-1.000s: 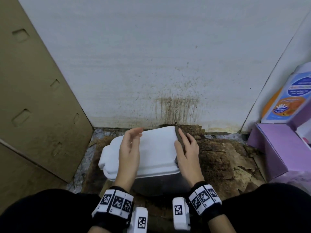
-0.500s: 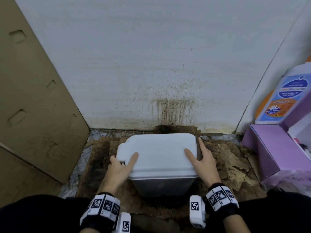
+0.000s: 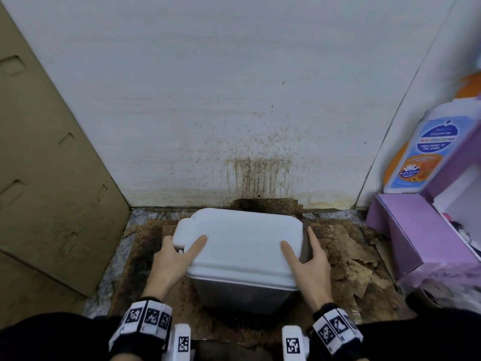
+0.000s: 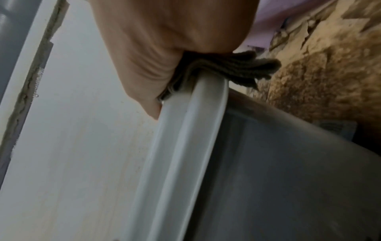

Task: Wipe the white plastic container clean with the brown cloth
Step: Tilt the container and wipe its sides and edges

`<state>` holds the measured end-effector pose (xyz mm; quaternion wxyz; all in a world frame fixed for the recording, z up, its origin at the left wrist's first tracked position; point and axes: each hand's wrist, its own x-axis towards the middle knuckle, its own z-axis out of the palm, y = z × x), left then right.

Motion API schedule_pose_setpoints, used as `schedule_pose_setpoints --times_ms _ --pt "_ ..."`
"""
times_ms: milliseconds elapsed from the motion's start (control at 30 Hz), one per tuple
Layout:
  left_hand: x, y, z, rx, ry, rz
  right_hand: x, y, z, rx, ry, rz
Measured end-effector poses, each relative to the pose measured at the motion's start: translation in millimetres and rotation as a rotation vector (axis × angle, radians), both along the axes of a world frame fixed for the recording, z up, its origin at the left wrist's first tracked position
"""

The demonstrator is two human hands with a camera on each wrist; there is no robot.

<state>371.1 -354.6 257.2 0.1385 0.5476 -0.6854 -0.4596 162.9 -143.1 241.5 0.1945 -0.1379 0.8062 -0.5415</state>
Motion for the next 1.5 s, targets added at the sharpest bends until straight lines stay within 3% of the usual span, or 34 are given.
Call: schedule_pose_setpoints --times_ms 133,267,433,633,867,1033,1233,1500 --pt "-3.2 -11.8 1.2 0.023 0.080 -0.006 36.0 -4.1 1.6 0.038 -0.015 -0.119" --pt "-2.5 -14.3 -11.8 0.057 0.139 0.094 60.7 -15.7 -4.9 0.097 0.035 -0.110" --pt "-9.0 -7.4 -15.1 0.068 0.158 0.169 42.1 -18.4 -6.3 0.058 -0.048 -0.044" --pt "-21.1 32.6 -23.9 0.144 0.183 0.445 7.2 -20.4 -2.4 0.078 -0.070 0.151" --pt "-34.4 80.0 -6.3 0.188 0.385 0.374 -35.4 -25.6 -0.9 -0.091 -0.134 0.295" --pt "-40.7 86.9 -20.0 0.367 0.500 0.273 -38.3 -21.8 -4.3 -0.061 -0.111 0.343" --pt "-30.3 67.3 -18.3 0.323 0.528 0.219 -6.7 -19.0 -11.5 -0.035 -0.033 0.241" --pt "-27.9 40.4 -17.5 0.295 0.433 0.198 66.8 -19.9 -4.7 -0.092 0.009 -0.144"
